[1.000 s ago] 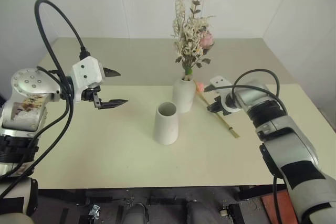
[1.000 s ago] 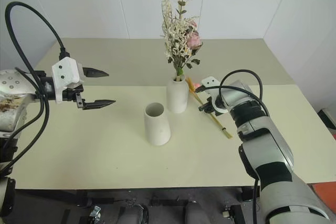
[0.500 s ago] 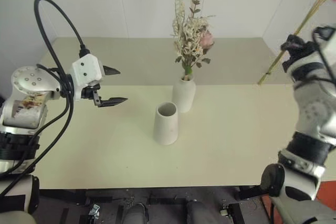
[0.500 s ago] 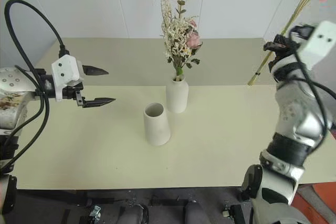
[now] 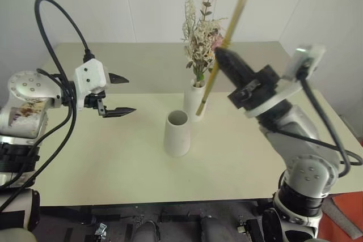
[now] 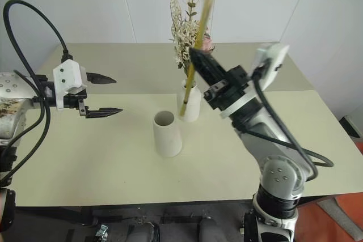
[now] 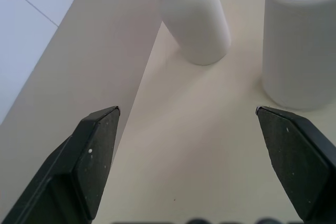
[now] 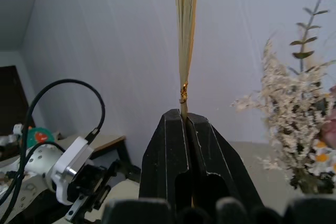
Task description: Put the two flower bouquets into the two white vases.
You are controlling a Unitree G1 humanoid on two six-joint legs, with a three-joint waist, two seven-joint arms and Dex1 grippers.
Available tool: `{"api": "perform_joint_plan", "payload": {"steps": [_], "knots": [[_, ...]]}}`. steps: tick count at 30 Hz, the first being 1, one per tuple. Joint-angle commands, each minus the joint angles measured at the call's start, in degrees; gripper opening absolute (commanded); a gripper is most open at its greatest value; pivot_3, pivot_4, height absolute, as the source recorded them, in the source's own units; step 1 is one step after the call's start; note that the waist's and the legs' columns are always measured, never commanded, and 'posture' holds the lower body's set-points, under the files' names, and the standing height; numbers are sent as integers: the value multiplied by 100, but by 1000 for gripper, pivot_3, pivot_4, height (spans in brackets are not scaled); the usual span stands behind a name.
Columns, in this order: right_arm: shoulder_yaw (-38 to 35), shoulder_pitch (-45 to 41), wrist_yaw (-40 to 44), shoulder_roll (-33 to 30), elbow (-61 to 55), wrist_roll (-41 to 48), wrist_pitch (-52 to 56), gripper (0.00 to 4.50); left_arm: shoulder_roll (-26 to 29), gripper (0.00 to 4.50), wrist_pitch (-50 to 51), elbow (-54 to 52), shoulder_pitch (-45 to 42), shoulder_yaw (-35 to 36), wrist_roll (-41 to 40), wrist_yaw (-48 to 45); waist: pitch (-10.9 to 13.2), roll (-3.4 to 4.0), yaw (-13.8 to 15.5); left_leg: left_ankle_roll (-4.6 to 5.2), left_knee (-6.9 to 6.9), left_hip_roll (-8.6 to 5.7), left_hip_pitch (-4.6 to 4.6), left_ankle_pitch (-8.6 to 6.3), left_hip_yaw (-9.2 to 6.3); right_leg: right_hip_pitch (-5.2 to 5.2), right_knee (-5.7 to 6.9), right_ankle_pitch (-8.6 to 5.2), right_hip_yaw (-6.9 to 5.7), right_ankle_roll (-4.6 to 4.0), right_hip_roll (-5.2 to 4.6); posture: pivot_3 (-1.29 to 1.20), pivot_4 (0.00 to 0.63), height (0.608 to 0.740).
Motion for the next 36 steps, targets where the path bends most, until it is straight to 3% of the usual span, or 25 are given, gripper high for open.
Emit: {"api": "perform_joint_plan", "payload": {"steps": [1,15,19,22,29,36], "knots": [[269,-214,181,105,114,-244,-527,11,277,4500,194,-346,165,433,-264,-16,0,0,-2,0,0,0,-1,0,1,-1,-1,0,0,0,-1,0,150,740],[1205,165,1239,348,1425,-1662,-2100,11,789,4500,740,-1320,1380,1288,-536,261,0,0,29,0,-1,2,6,0,1,1,-1,-1,-2,-1,-1,0,150,740],[1226,378,1561,346,1443,-1536,-2140,11,824,4500,821,-1469,1505,1395,-587,325,0,0,63,0,-1,3,8,0,1,2,0,-1,-2,-2,0,0,150,740],[1253,628,1735,290,1176,-1391,-2067,736,837,4500,840,-1490,1531,1395,-577,373,0,0,85,0,-1,3,7,0,1,2,0,-1,-3,-2,0,0,150,740],[1270,1487,2187,-477,418,-1164,-1715,3107,808,4500,684,-1284,1326,1154,-527,391,0,0,98,0,-1,3,13,0,1,8,0,-2,-4,-2,0,0,150,740],[927,2233,2510,-1753,-104,-1143,-1446,3107,688,4500,475,-979,956,819,-462,361,-1,-3,111,0,-1,1,13,0,3,11,-5,-4,-4,0,-1,0,150,740]]}}
